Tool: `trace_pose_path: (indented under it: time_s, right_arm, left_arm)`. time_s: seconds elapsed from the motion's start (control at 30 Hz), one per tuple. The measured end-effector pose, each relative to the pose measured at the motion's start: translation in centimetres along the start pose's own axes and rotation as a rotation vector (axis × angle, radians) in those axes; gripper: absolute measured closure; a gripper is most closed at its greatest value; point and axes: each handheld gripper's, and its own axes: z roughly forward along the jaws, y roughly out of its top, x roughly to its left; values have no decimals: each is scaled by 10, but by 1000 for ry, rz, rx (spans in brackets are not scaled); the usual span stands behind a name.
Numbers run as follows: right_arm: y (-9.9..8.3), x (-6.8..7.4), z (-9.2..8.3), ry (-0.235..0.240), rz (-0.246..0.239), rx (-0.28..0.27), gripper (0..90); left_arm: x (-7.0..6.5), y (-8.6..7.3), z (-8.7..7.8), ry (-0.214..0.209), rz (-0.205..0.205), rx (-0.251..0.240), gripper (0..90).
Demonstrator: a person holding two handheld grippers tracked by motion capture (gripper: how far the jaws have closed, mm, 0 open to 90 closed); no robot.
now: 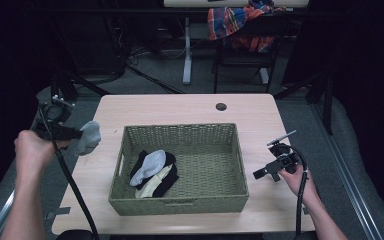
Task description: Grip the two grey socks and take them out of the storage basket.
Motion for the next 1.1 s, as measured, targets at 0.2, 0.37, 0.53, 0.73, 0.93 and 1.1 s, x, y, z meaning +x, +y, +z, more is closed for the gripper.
trace_pose_path:
  time_s: [0.2, 0.37, 0.53, 0.73, 0.93, 1.1]
  right_arm:
    - [0, -1, -1, -3, -12, 15, 57]
    - [-1, 1, 2, -3, 16, -20, 57]
    - [0, 0, 2, -3, 4, -4, 57]
    - [0, 0, 1, -4, -6, 10, 57]
    - [0, 0, 2, -2, -6, 8, 57]
    - [-1, 2, 4, -6, 18, -14, 57]
  left_arm:
    - [4, -13, 22, 11, -33, 29, 857]
    - [7, -25, 38, 8, -68, 38, 857]
    - [8, -36, 63, -4, -98, 58, 857]
    - [9, -41, 84, -40, -96, 104, 857]
    - [9, -44, 104, -74, -102, 136, 852]
    - [7, -46, 123, -94, -98, 189, 841]
